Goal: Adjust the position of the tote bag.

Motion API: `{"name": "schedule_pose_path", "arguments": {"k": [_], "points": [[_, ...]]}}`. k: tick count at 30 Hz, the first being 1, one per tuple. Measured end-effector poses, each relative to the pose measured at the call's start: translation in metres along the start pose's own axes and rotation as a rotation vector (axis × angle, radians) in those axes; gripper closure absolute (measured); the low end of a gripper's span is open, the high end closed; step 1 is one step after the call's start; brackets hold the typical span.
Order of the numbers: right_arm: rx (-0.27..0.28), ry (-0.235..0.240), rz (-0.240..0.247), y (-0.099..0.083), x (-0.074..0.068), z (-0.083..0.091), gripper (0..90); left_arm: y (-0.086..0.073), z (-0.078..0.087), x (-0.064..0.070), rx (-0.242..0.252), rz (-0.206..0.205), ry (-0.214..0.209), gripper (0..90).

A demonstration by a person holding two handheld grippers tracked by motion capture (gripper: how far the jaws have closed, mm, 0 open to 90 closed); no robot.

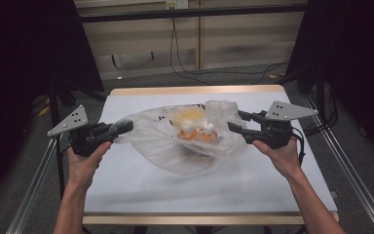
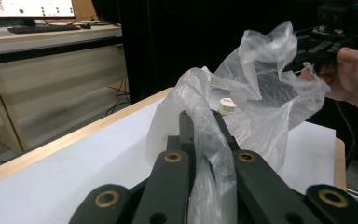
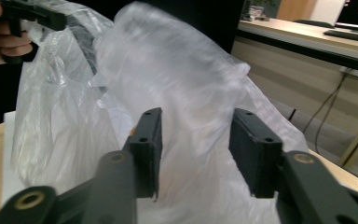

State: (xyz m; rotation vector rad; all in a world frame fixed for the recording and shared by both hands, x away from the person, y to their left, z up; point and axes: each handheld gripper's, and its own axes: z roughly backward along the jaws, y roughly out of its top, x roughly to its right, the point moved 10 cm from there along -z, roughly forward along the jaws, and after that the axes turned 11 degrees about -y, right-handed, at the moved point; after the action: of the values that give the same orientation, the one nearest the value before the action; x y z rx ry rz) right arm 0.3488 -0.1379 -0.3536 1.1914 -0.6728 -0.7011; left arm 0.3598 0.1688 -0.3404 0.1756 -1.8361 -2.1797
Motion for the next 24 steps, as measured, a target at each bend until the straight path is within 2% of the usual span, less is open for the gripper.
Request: {"name": "schedule_pose_path", "arguments": {"k": [2, 5, 9, 10, 12, 14, 16, 20, 21, 22, 24], "points": [[0.002, 0.002, -0.004, 0.002, -0.001, 0.001, 39.5, 0.001, -0.001, 0.001, -0.004, -0.006, -0.001, 88.4], [0.011, 0.035, 0.003, 0.007, -0.009, 0.003, 31.0, 0.002, -0.004, 0.002, -0.010, -0.006, 0.000, 88.3], [-0.022, 0.054, 0.040, 0.006, -0.024, -0.003, 30.2, 0.001, -0.007, 0.003, -0.012, -0.007, -0.008, 88.2], [-0.042, 0.060, 0.043, 0.003, -0.026, -0.006, 36.2, 0.002, -0.007, 0.003, -0.013, -0.006, -0.004, 88.1], [-0.067, 0.079, 0.038, -0.002, -0.029, -0.010, 53.6, 0.004, -0.008, 0.003, -0.004, -0.005, -0.008, 88.1], [-0.070, 0.097, 0.012, -0.004, -0.028, -0.012, 75.9, 0.003, -0.009, 0.001, -0.017, -0.014, -0.001, 88.1], [-0.067, 0.104, 0.003, -0.004, -0.026, -0.012, 85.9, 0.003, -0.010, -0.003, -0.018, -0.009, 0.007, 88.1], [-0.049, 0.105, -0.015, 0.003, -0.017, -0.007, 89.2, 0.009, -0.006, -0.011, -0.017, -0.015, 0.030, 88.3], [-0.035, 0.097, -0.022, 0.007, -0.013, -0.004, 89.4, 0.013, -0.004, -0.012, -0.016, -0.021, 0.039, 88.4], [-0.022, 0.085, -0.031, 0.012, -0.007, -0.002, 89.5, 0.014, -0.004, -0.010, -0.016, -0.023, 0.023, 88.4], [-0.014, 0.052, -0.032, 0.020, 0.005, 0.001, 89.6, 0.017, -0.001, -0.012, -0.023, -0.035, 0.035, 88.5]]}}
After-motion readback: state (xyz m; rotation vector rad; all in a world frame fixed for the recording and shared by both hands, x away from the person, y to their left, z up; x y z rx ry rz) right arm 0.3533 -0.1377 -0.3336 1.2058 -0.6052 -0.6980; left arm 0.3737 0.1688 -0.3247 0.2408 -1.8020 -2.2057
